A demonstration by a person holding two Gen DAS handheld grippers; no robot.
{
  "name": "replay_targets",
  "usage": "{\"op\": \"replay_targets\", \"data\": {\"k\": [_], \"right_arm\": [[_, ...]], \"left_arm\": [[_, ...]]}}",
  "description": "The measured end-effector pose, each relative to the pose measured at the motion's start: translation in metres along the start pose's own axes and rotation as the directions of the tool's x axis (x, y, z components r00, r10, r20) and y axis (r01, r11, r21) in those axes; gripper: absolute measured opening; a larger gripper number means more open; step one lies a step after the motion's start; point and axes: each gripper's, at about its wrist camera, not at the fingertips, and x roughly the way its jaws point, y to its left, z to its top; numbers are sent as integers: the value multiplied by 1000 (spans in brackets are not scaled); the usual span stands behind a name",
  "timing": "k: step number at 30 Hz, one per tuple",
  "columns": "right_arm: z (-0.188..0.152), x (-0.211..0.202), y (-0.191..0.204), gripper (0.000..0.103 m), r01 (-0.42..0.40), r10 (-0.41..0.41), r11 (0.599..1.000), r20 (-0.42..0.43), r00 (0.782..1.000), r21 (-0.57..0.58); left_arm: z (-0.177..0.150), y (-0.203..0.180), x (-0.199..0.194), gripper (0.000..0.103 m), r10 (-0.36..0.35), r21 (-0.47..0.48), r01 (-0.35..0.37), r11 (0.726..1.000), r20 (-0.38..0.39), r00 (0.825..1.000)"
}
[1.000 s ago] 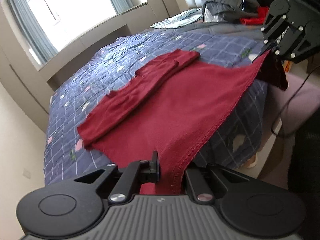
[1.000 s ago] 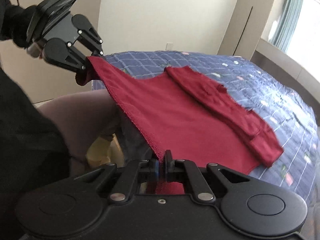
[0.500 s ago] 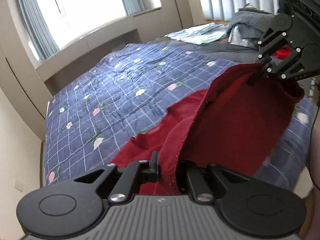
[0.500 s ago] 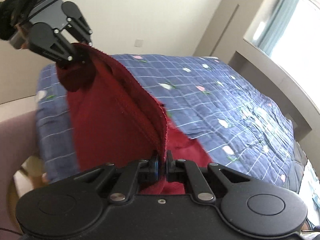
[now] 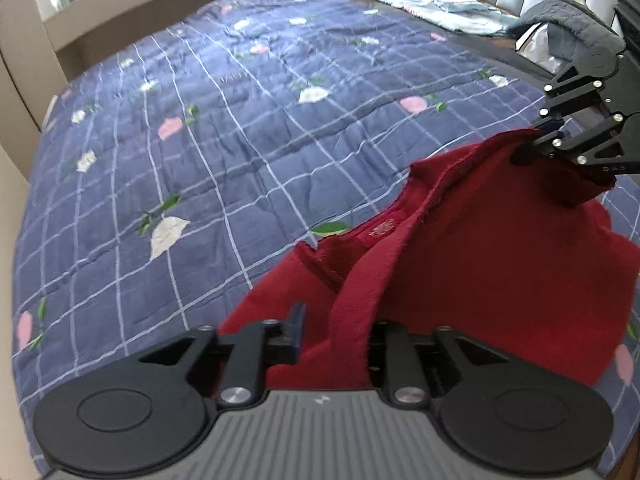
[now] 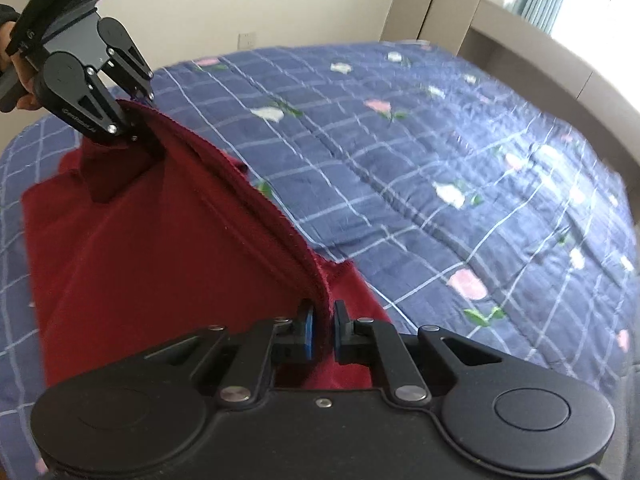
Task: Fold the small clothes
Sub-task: 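Lower the hem onto the sweater and open both grippers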
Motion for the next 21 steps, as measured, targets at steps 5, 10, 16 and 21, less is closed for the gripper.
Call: {"op": "replay_targets", "data": {"k": [5,10,16,21], "right_arm": [[-7,26,-15,25,-27,28,998,-19,999,60],[-12,33,-30,39,-35,35,991,7,999,131],[-19,47,-31,41,-16,17,987,0,1000,162],[-22,48,-30,42,4,-4,986,4,1000,170]], "left_arm": [[3,20,16,83,-14,3,14,1000,-15,1000],[8,45,10,99,-78,20,79,997,-21,997],[11,71,-6,100,-112,-32,112,993,2,994],[8,77,-22,101,-31,-32,32,999,31,999]]}}
